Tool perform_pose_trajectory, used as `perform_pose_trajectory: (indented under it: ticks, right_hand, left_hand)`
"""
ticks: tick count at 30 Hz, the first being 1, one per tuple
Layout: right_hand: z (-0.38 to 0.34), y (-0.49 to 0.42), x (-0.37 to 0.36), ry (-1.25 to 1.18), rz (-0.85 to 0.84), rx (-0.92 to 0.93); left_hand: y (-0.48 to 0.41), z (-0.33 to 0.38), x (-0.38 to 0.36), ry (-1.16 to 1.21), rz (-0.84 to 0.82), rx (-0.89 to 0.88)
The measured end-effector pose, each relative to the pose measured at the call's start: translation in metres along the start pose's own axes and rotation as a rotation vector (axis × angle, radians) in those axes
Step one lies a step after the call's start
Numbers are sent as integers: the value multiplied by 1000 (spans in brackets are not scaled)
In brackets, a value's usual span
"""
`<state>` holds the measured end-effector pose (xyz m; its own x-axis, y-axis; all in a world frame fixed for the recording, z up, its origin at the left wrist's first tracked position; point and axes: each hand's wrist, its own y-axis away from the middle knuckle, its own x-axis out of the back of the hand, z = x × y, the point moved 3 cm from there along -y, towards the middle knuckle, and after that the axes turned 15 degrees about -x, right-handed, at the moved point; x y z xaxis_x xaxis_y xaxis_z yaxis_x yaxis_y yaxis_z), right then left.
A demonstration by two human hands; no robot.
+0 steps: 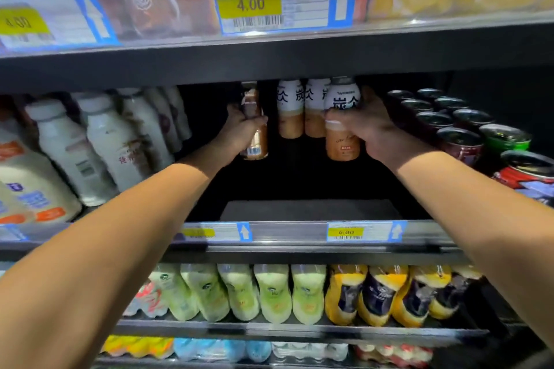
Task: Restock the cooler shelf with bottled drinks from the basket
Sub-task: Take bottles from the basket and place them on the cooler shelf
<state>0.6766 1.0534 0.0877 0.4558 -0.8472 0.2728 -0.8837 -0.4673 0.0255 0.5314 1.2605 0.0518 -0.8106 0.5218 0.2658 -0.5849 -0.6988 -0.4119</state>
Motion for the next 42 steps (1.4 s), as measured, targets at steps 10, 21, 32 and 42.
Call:
perform_pose_trajectory:
  ticks: [10,21,32,42]
  right_hand:
    - [10,-37,-5,86,162,-52]
    - [7,-70,-10,163,184,-90]
    - [17,-87,-10,141,235,-110]
    - [19,-93,-12,138,210,-96]
  left_hand:
    - [-34,-31,26,-45,23,-76]
    - [-61,-54,20,10,46,-92]
    - [-73,-62,19,-4,60,-65]
    - [-68,-62,24,-68,163,-14]
